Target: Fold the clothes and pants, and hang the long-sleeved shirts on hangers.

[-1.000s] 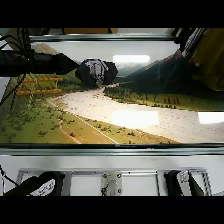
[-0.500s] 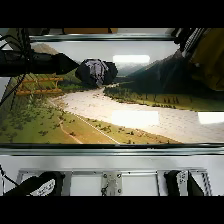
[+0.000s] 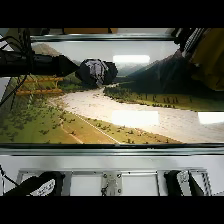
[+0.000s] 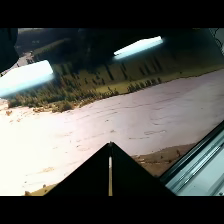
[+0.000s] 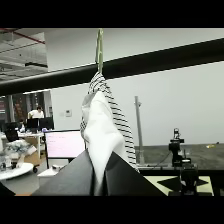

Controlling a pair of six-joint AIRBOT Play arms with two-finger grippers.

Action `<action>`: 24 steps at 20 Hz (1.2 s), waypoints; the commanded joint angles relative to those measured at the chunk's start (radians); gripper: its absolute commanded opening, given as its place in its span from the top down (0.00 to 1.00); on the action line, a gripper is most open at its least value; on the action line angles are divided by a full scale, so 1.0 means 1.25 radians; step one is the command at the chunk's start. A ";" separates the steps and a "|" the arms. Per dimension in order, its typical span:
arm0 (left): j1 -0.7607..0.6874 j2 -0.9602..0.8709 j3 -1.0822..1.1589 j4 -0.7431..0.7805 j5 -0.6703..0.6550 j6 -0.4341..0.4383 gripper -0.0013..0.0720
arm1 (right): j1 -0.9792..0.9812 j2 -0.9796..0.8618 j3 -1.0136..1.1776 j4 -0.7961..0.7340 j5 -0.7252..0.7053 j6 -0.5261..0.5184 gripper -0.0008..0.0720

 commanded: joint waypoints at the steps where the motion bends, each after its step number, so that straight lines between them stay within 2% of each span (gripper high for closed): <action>1: -0.001 -0.001 0.000 0.000 -0.020 0.000 0.97 | 0.000 -0.025 0.001 -0.002 -0.007 0.002 0.97; 5: -0.001 -0.001 0.000 0.000 -0.020 0.000 0.97 | 0.000 -0.036 0.000 -0.002 -0.005 -0.004 0.97; 9: -0.001 -0.001 0.000 0.000 -0.019 0.000 0.97 | 0.000 -0.036 0.000 -0.002 0.047 -0.004 0.94; 10: -0.001 -0.001 0.000 0.000 -0.020 0.000 0.97 | 0.000 -0.036 0.000 -0.002 0.064 -0.004 0.77; 11: -0.001 -0.001 0.000 0.000 -0.020 0.000 0.97 | 0.000 -0.036 0.000 -0.002 0.067 -0.003 0.44; 12: -0.001 -0.001 0.000 0.000 -0.020 0.000 0.97 | 0.000 -0.034 0.000 -0.002 0.068 -0.003 0.17; 13: -0.001 -0.001 0.000 0.000 -0.020 0.000 0.97 | 0.000 -0.027 0.000 -0.002 0.084 -0.003 0.15; 15: -0.001 -0.001 0.000 0.000 -0.019 0.000 0.97 | 0.001 0.007 0.000 -0.002 0.126 -0.003 0.31; 17: -0.001 -0.001 0.000 0.000 -0.019 0.000 0.97 | 0.002 0.051 0.000 -0.002 0.228 -0.003 0.34; 19: -0.001 -0.001 0.000 0.000 -0.016 0.000 0.97 | 0.002 0.084 0.000 0.007 0.381 -0.003 0.34; 22: -0.001 -0.001 0.000 0.000 -0.016 0.002 0.97 | 0.003 0.086 0.000 0.025 0.750 0.057 0.34; 24: -0.001 -0.001 0.000 0.001 -0.010 0.038 0.97 | 0.073 0.067 -0.018 0.024 0.892 0.083 0.34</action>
